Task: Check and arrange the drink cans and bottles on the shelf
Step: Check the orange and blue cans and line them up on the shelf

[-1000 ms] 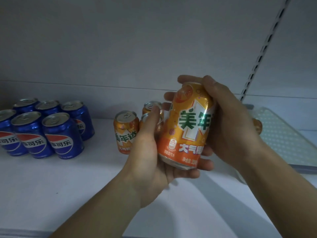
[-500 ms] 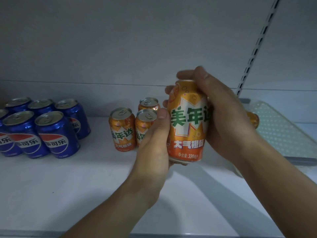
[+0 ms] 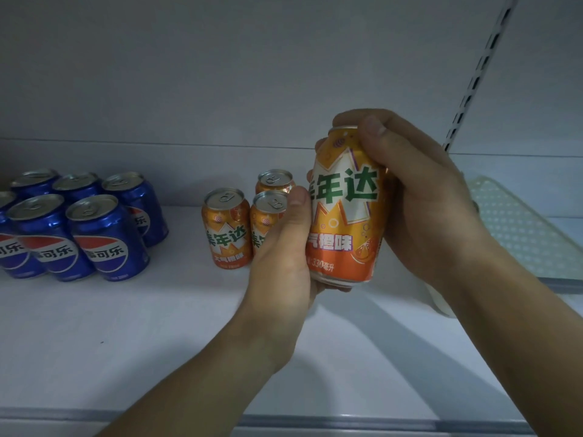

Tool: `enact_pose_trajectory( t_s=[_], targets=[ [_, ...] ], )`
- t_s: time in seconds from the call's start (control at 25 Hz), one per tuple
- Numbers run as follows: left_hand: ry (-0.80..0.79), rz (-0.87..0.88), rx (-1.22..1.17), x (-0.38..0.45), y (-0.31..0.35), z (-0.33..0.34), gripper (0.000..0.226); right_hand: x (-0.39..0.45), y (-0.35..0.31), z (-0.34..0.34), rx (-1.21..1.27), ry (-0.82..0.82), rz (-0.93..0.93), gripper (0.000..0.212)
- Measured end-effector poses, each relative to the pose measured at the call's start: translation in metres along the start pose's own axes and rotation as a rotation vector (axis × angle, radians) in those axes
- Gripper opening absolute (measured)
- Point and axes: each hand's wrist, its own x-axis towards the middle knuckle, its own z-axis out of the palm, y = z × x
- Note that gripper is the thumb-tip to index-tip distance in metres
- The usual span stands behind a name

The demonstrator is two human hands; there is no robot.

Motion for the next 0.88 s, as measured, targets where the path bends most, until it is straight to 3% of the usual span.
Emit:
enact_pose_trajectory(
  t_s=[0.16, 0.28, 0.52, 0.76, 0.88],
  targets=[
    [-0.038, -0.028, -0.053, 0.0027, 0.0022, -0.0009, 0.067, -0.0008, 0.0001, -0.0054, 0.055, -0.088, 0.053, 0.043],
    [-0.099, -0.049, -0.024, 0.0048, 0.0025, -0.0022, 0.068, -0.0012, -0.0008, -0.0065, 0.01, -0.038, -0.001, 0.035],
    [-0.071, -0.108, -0.003, 0.0045, -0.002, -0.0023, 0.079, 0.0003, 0.0019, -0.005, -0.159, -0.011, -0.014, 0.029],
    [-0.114, -0.072, -0.045, 0.0044, -0.0037, -0.0045, 0.071, 0.0003, 0.0005, -0.0095, -0.011, -0.074, 0.039, 0.037],
    [-0.105, -0.012, -0.112, 0.0033, -0.0039, -0.0031, 0.06, -0.0014, -0.0012, -0.0083, -0.047, -0.062, -0.01, 0.026]
  ],
)
